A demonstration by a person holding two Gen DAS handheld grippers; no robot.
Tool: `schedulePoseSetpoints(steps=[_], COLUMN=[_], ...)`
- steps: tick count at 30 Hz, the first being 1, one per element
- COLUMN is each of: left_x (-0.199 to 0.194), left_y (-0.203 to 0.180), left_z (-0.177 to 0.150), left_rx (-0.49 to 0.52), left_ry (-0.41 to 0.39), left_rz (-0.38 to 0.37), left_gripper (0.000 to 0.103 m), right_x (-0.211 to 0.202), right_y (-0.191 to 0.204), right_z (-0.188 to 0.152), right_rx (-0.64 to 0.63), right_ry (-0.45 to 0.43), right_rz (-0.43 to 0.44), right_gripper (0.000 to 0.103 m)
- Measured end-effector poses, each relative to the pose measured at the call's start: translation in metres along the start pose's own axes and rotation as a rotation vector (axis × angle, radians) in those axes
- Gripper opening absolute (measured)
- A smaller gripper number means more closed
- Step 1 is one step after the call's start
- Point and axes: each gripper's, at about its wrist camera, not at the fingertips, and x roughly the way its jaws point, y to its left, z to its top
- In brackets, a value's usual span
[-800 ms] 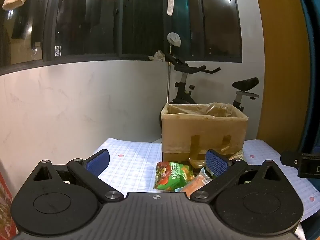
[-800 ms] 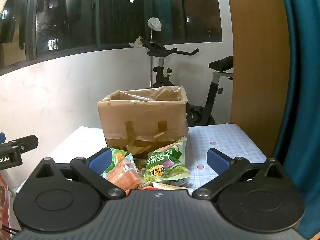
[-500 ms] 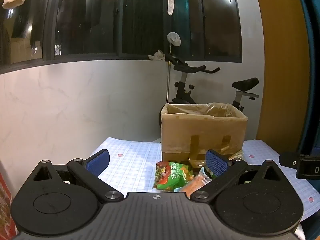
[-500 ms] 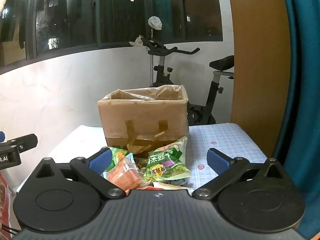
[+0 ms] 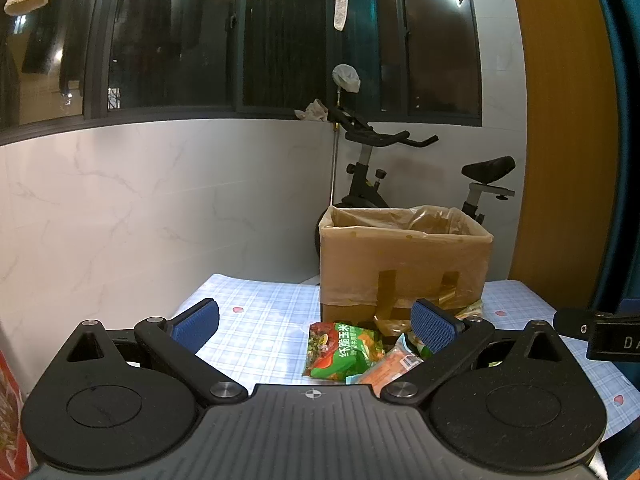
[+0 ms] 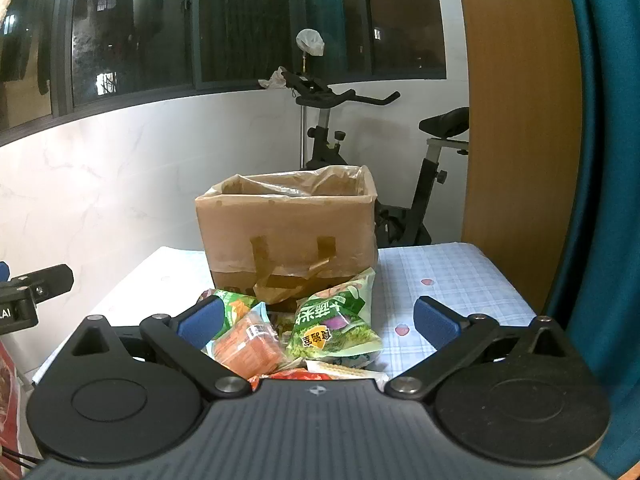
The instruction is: Organize snacks
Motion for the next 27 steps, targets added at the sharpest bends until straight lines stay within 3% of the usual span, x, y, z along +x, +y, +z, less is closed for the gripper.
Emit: schedulePoseSetpoints(steps=[27], left_x=[-0.0005], left_y=[0.0021], left_z=[-0.0032], left_rx=[-0.005], left_ry=[0.004], left_rz=[-0.007], left_gripper=[0.103], right_x=[0.0022], right_y=[0.0048], right_z=[-0.0051], right_rx=[-0.002], right_ry=[0.011], right_rz=[0.0], right_gripper=[0.103])
